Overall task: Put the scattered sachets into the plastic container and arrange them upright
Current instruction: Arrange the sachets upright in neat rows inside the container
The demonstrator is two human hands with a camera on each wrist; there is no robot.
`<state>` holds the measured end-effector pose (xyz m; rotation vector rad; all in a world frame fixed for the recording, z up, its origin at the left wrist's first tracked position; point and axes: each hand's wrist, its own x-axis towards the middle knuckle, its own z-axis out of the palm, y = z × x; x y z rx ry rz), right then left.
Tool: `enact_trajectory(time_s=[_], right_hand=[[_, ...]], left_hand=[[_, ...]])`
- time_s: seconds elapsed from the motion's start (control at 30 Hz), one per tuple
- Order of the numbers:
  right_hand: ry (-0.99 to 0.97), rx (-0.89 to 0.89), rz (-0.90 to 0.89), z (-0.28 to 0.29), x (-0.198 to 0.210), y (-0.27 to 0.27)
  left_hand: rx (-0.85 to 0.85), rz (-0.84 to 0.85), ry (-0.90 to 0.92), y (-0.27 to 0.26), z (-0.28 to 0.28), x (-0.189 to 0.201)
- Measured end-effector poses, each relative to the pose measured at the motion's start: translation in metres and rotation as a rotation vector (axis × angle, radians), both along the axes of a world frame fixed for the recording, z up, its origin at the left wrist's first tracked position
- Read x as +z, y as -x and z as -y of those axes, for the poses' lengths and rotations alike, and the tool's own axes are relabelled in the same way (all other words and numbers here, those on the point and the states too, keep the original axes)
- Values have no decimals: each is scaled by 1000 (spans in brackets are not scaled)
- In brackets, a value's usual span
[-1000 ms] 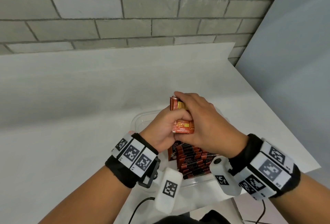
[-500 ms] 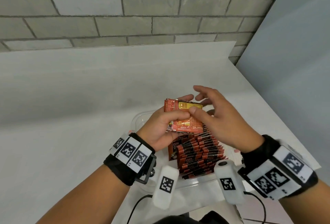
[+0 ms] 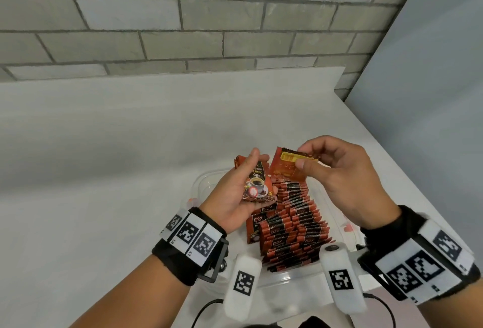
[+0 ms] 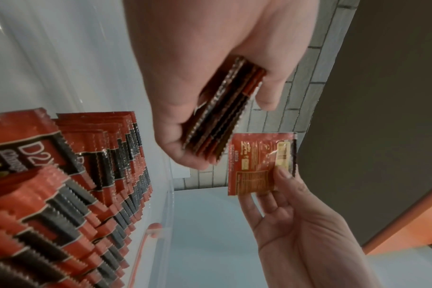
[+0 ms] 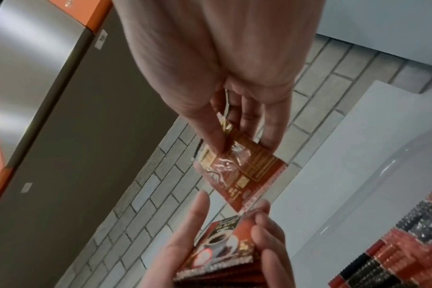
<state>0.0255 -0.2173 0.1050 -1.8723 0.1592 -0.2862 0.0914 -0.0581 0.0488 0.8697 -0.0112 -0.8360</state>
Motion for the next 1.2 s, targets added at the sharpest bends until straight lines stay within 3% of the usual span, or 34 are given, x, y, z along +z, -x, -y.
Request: enact_trajectory(time_s=[0.17, 0.33, 0.47, 0.63, 0.83, 1.1, 1.2], right_hand=[[66, 38, 140, -6, -10, 1], [225, 100, 112, -10, -22, 5], [350, 143, -12, -3, -25, 6], [273, 47, -127, -1, -14, 2], [111, 110, -264, 10, -4, -2], [461, 339, -467, 30, -15, 29], [508, 391, -521, 33, -16, 39]], left_hand=[[-11, -62, 99, -2, 0, 2], [-1, -17, 116, -4, 1, 2], [66, 95, 7, -5, 1, 1], [21, 207, -52, -4, 1, 3], [35, 219, -89, -6, 0, 8], [126, 105, -87, -17, -7, 2], [121, 90, -89, -18, -7, -1]])
